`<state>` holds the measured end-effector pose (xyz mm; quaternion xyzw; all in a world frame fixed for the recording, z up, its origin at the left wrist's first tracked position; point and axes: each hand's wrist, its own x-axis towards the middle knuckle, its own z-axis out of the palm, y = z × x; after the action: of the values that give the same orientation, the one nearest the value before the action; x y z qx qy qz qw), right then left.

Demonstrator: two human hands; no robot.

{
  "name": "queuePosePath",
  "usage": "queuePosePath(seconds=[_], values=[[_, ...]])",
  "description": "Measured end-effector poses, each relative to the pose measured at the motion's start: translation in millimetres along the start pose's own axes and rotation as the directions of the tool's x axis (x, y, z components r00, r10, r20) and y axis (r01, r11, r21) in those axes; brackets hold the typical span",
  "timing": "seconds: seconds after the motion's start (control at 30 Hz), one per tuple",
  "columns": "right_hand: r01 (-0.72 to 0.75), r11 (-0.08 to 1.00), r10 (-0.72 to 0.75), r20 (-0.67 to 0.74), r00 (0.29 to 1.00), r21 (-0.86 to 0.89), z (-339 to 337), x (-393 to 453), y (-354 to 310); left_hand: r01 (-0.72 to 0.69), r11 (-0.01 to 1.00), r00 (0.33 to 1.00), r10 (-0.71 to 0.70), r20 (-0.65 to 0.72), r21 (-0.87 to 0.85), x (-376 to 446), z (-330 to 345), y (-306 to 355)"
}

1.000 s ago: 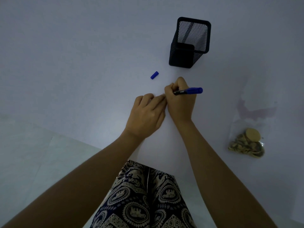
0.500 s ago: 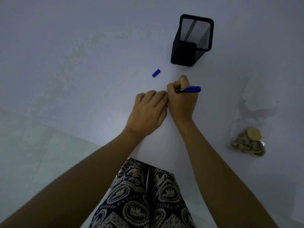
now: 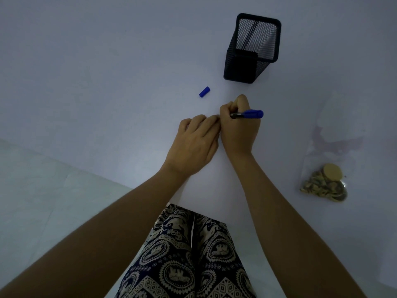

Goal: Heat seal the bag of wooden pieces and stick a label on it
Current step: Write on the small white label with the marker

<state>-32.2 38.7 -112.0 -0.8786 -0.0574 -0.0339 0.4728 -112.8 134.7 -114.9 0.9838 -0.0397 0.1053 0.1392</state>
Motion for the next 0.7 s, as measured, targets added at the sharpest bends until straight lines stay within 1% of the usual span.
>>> queuePosePath(seconds=[0.13, 0.23, 0.37, 0.5, 0.7], values=[[0.001, 1.000, -0.001, -0.004, 1.000, 0.006, 0.2, 0.6, -0.2, -0.003, 1.000, 1.000, 0.003, -0.005, 0.000, 0.2, 0.6, 0.1], [0.020, 1.000, -0.020, -0.021, 1.000, -0.021, 0.4, 1.0, 0.4, -0.001, 1.000, 1.000, 0.001, 0.001, 0.000, 0.7, 1.0, -0.3], [-0.004, 0.999, 0.003, -0.037, 0.999, -0.035, 0.3, 0.2, -0.2, 0.005, 1.000, 1.000, -0.006, 0.017, 0.002, 0.1, 1.8, -0.8], [0.017, 0.999, -0.019, -0.053, 0.998, -0.043, 0.2, -0.7, -0.7, 0.003, 1.000, 1.000, -0.003, 0.019, -0.003, -0.9, 1.7, -0.1], [0.010, 0.996, -0.017, -0.079, 0.997, -0.087, -0.6, -0.1, -2.6, -0.001, 1.000, 1.000, 0.001, 0.016, 0.004, -0.1, 1.0, -0.4]])
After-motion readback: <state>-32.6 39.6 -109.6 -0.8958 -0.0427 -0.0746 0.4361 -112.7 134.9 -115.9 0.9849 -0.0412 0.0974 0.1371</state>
